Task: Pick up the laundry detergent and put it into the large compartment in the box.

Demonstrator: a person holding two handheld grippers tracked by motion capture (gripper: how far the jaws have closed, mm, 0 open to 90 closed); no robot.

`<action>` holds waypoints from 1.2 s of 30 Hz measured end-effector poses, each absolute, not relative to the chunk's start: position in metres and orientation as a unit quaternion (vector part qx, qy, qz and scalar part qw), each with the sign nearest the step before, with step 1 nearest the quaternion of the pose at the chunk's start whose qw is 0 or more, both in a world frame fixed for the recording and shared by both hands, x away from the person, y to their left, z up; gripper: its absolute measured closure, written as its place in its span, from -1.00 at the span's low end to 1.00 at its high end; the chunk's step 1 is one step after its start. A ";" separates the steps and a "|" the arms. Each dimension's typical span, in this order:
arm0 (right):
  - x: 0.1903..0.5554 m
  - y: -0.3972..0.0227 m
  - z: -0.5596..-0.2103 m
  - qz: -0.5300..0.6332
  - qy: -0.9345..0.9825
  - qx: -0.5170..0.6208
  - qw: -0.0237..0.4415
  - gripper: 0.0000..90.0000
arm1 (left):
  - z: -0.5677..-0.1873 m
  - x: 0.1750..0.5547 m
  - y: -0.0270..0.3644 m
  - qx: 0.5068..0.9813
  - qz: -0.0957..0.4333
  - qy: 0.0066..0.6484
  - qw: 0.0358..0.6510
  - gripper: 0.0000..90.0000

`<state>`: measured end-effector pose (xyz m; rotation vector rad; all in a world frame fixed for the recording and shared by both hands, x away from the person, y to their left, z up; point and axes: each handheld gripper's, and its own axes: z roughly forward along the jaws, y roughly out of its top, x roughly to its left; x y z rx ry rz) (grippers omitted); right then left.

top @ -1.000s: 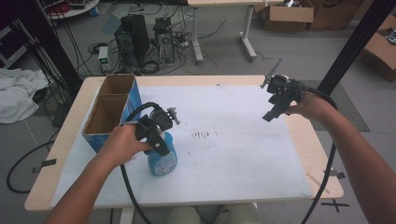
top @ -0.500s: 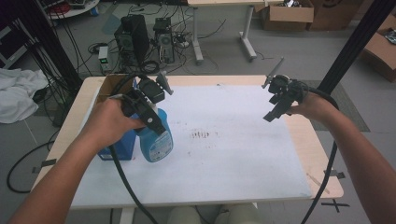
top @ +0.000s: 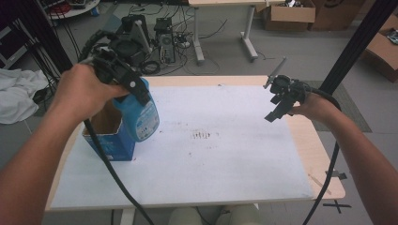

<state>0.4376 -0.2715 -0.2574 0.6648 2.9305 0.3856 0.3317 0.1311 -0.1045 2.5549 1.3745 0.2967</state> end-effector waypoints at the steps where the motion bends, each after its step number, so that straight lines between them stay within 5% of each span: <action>1: 0.438 -0.272 -0.257 0.127 0.966 0.219 0.056 -0.57 | -0.100 0.332 0.133 0.865 0.105 0.477 0.113 -0.15; 13: 0.437 -0.267 -0.256 0.127 0.967 0.215 0.057 -0.56 | -0.069 0.339 0.169 0.812 0.124 0.559 0.109 -0.15; 36: 0.440 -0.266 -0.253 0.121 0.968 0.214 0.058 -0.56 | -0.071 0.362 0.208 0.732 0.142 0.658 0.106 -0.15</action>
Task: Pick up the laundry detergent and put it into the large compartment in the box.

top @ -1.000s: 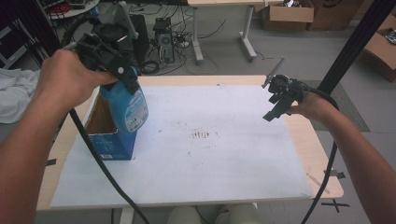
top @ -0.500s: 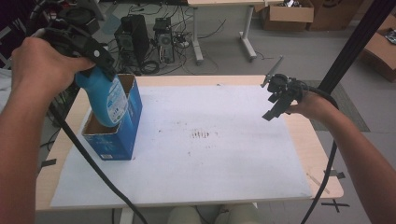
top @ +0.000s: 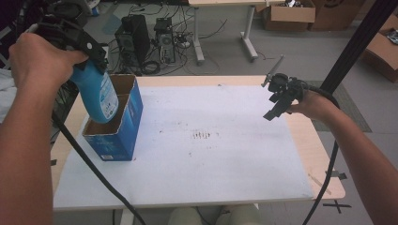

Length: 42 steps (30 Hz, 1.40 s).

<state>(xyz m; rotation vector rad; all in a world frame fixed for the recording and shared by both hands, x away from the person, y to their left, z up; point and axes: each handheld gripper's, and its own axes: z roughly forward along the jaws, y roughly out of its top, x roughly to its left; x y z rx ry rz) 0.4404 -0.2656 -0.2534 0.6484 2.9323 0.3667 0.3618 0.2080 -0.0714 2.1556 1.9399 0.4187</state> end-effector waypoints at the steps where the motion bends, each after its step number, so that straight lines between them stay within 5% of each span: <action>1: 0.441 -0.266 -0.254 0.120 0.968 0.215 0.057 -0.56 | -0.073 0.363 0.208 0.729 0.147 0.660 0.107 -0.15; 42: 0.445 -0.287 -0.254 0.105 0.963 0.241 0.061 -0.56 | -0.189 0.394 0.237 0.698 0.183 0.680 0.128 -0.15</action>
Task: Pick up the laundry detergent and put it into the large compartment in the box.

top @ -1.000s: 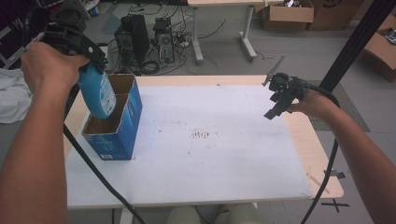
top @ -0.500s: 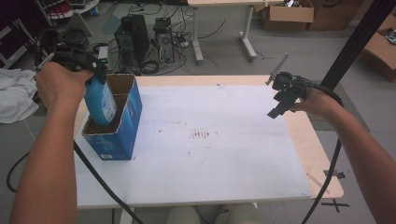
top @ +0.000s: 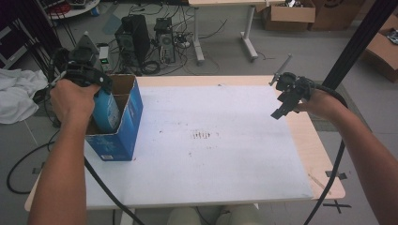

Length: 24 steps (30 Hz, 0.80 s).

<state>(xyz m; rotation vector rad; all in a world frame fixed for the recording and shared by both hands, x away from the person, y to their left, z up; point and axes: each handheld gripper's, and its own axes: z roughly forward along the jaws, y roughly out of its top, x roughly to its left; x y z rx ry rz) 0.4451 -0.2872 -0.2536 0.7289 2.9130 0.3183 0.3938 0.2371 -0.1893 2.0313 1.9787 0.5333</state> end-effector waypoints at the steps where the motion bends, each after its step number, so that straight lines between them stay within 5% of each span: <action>1: 0.445 -0.287 -0.254 0.105 0.963 0.242 0.061 -0.56 | -0.193 0.394 0.237 0.699 0.184 0.679 0.126 -0.15; 24: 0.448 -0.288 -0.264 0.095 0.963 0.244 0.057 -0.56 | -0.258 0.399 0.237 0.708 0.169 0.677 0.107 -0.15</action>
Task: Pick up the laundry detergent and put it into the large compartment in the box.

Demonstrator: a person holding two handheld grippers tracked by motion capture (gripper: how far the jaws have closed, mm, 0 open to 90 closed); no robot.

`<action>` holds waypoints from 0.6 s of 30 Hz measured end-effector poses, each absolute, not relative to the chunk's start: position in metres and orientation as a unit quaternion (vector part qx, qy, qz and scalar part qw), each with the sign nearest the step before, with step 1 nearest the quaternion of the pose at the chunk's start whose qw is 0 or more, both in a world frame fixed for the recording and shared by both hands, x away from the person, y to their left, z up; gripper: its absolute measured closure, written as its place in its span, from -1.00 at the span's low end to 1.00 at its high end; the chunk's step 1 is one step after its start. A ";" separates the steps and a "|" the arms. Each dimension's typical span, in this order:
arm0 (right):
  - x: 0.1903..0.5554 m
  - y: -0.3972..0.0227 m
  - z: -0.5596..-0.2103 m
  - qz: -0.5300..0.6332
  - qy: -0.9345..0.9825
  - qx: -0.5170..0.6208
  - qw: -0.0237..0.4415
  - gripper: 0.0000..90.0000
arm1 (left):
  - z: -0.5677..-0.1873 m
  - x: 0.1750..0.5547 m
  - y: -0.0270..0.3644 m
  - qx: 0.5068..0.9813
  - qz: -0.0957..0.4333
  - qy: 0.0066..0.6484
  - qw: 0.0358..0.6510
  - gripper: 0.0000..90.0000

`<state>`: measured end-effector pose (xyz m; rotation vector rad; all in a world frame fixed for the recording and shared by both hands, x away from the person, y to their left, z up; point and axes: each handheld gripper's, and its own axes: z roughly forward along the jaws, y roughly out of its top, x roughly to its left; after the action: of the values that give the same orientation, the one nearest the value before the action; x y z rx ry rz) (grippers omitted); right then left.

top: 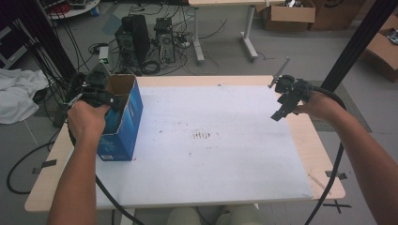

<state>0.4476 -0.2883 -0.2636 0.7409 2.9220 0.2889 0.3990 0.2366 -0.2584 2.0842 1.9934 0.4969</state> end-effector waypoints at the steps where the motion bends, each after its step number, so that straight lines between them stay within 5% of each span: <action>1: 0.448 -0.289 -0.264 0.095 0.963 0.245 0.057 -0.56 | -0.260 0.399 0.237 0.709 0.167 0.677 0.106 -0.15; 18: 0.448 -0.291 -0.266 0.097 0.963 0.246 0.053 -0.56 | -0.286 0.401 0.241 0.709 0.148 0.684 0.086 -0.16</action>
<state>0.4483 -0.2913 -0.2659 0.7492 2.9272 0.2952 0.4005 0.2409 -0.2865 2.1137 2.0394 0.4418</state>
